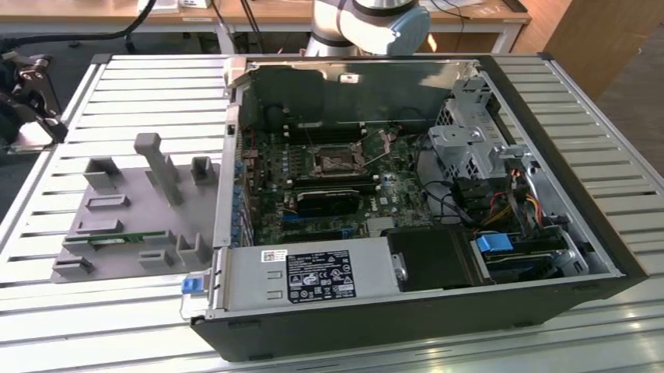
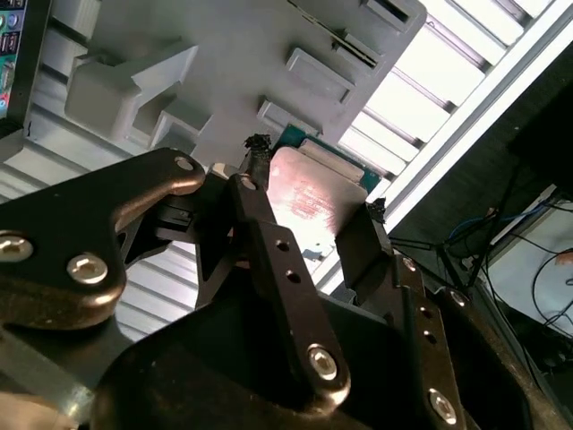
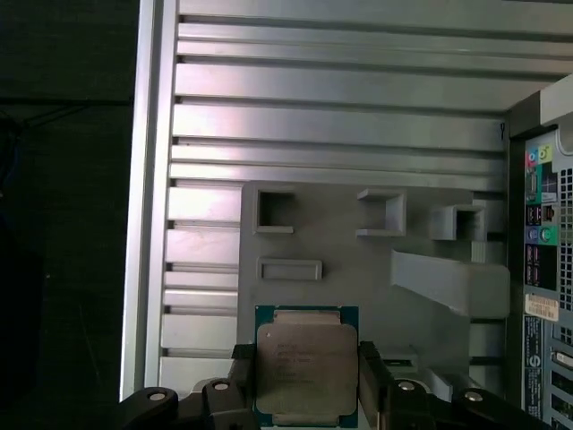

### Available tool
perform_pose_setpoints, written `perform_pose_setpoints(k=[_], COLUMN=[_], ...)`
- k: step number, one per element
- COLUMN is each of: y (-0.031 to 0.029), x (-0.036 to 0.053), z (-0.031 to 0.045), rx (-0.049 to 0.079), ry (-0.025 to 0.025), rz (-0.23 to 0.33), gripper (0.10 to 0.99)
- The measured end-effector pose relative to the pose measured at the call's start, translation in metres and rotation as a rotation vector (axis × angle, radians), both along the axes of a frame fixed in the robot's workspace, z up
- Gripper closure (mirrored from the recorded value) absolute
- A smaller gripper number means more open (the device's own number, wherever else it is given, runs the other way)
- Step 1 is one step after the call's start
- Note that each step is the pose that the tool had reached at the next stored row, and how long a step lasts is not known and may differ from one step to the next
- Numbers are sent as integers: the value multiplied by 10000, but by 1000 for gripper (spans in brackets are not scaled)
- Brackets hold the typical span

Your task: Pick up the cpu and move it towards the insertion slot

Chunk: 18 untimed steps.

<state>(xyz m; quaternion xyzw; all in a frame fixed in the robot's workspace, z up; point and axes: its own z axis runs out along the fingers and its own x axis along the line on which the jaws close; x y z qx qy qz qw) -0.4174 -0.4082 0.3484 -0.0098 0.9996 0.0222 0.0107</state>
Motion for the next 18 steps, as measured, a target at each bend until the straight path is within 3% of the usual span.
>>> perform_pose_setpoints(k=[18], y=[0], x=[-1], z=[356], rx=[1], ry=[-211], rz=[0], gripper=[545])
